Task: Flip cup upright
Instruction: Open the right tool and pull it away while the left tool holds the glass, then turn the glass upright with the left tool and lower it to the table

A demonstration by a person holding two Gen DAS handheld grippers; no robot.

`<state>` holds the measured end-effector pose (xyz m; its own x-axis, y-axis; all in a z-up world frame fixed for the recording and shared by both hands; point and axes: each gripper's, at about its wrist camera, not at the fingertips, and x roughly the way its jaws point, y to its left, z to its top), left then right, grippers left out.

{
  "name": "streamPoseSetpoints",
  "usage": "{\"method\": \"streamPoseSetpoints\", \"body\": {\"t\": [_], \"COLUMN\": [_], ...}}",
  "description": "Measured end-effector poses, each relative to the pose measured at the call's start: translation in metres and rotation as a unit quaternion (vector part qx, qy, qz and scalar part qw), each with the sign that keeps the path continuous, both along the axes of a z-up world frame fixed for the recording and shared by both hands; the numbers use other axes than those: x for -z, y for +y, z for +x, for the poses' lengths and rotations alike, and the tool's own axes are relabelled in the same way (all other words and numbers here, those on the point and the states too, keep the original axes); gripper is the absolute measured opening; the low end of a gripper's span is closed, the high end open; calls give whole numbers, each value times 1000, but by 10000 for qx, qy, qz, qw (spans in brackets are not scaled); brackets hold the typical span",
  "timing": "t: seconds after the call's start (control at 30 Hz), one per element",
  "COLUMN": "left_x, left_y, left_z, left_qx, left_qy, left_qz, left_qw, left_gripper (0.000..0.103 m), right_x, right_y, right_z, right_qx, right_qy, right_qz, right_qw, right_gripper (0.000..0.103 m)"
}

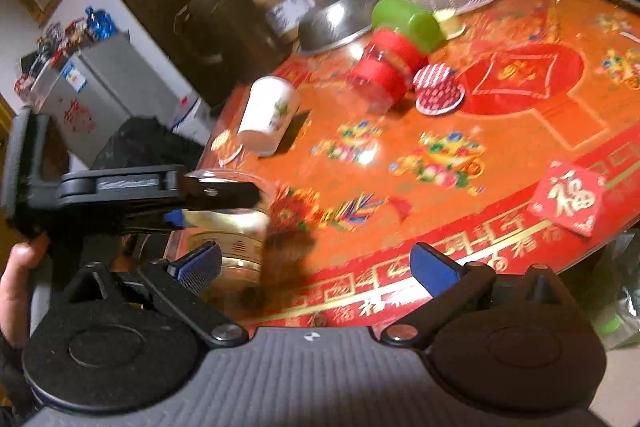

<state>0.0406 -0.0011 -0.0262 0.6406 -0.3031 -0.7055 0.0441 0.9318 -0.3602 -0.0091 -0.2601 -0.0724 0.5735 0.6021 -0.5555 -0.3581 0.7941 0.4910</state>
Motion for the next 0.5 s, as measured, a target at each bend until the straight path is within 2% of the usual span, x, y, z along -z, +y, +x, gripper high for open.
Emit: {"method": "streamPoseSetpoints", "body": {"t": [0.1, 0.2, 0.37, 0.43, 0.5], "left_x": [-9, -2, 25, 35, 46], "left_y": [-3, -6, -18, -26, -33], "left_z": [-24, -53, -91, -99, -108], "left_qx": [-229, -730, -1168, -1271, -1414], "left_qy": [-1039, -2082, -3042, -3233, -3474], "left_qz": [270, 669, 1082, 1161, 1261], "left_qw": [9940, 9731, 9392, 9305, 9184], "left_gripper": [74, 74, 74, 74, 73], "right_x": [3, 6, 11, 15, 17], "right_y": [-2, -3, 0, -1, -2], "right_z": [-2, -7, -17, -20, -24], "right_qx": [139, 273, 430, 435, 461], "right_qy": [-230, -605, -1367, -1632, -1845], "right_qz": [78, 52, -65, 34, 75], "right_qw": [9996, 9978, 9897, 9856, 9817], "right_gripper": [102, 102, 102, 102, 102]}}
